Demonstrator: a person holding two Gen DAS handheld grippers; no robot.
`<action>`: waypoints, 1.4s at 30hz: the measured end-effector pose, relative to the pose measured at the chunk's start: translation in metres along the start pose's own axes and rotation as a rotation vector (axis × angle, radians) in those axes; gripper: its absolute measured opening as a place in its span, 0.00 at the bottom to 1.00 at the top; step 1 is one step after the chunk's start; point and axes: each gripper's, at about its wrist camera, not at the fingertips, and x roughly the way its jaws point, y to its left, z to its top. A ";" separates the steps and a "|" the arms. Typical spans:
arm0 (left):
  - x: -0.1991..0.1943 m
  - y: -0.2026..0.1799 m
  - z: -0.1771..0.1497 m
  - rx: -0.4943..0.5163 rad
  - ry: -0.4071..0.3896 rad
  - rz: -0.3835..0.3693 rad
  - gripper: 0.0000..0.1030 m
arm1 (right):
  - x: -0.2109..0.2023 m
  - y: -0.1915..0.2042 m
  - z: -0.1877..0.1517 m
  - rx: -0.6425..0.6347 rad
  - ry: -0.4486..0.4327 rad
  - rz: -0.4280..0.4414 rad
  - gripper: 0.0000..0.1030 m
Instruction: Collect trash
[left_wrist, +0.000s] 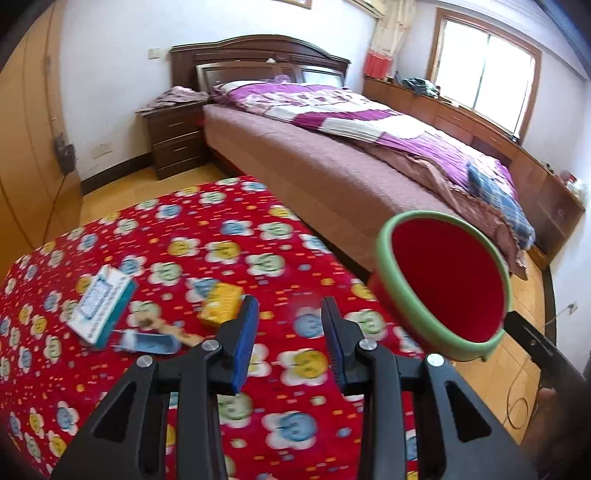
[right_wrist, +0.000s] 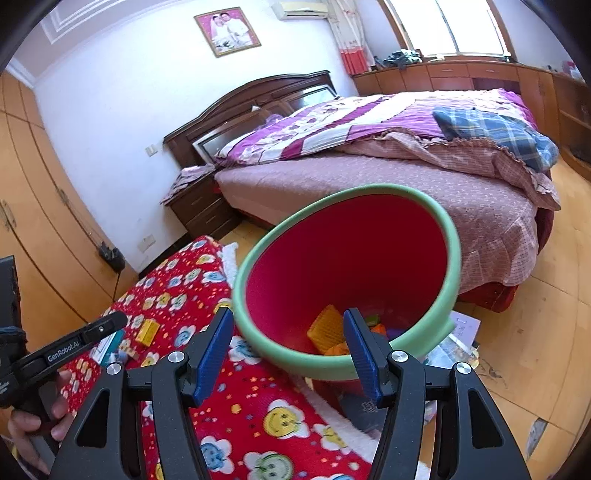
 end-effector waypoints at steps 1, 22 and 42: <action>0.000 0.008 -0.001 -0.009 0.001 0.011 0.34 | 0.001 0.003 -0.001 -0.005 0.004 0.001 0.61; 0.017 0.144 -0.012 -0.148 0.063 0.180 0.48 | 0.034 0.064 -0.026 -0.100 0.117 0.010 0.61; 0.056 0.188 -0.010 -0.179 0.106 0.238 0.62 | 0.062 0.102 -0.037 -0.164 0.190 0.002 0.61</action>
